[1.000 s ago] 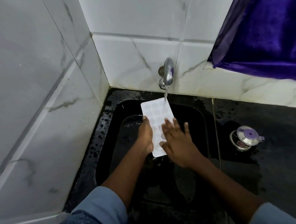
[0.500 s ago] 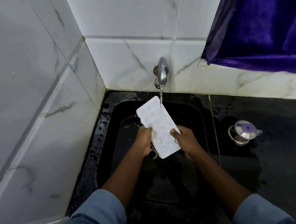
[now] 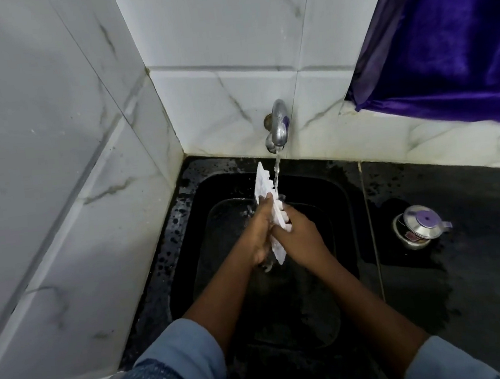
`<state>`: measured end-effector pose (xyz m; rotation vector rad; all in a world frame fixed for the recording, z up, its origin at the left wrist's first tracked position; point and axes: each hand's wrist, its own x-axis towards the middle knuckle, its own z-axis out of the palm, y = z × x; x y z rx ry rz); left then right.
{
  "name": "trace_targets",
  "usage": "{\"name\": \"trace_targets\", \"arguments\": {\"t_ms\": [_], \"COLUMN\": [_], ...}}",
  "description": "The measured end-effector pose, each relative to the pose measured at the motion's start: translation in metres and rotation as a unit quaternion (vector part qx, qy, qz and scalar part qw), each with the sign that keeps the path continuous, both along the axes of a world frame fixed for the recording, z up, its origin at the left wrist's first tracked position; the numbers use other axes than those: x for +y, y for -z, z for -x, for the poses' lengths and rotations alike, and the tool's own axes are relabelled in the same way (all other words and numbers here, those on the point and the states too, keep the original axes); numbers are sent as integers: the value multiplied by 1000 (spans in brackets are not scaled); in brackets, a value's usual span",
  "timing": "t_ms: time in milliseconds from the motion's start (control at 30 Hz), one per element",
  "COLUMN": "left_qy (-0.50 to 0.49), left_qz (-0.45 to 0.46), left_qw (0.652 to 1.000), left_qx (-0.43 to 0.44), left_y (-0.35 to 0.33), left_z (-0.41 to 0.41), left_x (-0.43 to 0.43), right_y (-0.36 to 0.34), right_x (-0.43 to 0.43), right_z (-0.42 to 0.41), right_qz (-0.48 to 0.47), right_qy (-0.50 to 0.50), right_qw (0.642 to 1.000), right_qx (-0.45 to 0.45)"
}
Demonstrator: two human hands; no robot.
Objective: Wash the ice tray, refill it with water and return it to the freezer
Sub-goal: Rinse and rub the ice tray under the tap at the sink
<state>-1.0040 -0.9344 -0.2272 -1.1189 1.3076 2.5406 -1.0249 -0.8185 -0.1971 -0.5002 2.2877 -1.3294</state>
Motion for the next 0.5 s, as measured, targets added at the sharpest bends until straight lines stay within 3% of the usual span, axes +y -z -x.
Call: {"name": "trace_targets", "arguments": {"t_ms": [200,367,500], "left_qy": [-18,-38,-54], "left_qz": [-96,-178,-227], "left_qw": [994,979,966], "left_qx": [43,88,112], "left_y": [-6,-6,-1], "left_z": [3,1,-10], "left_x": [-1,-1,4], "right_y": [6,13,16], "right_x": [2,13,7], "right_z": [-3,-23,3], "right_qz": [3,-81,-157], "right_qy": [-16,-67,-141], "right_qw": [999,992,963], "right_qx": [-36,68,168]}}
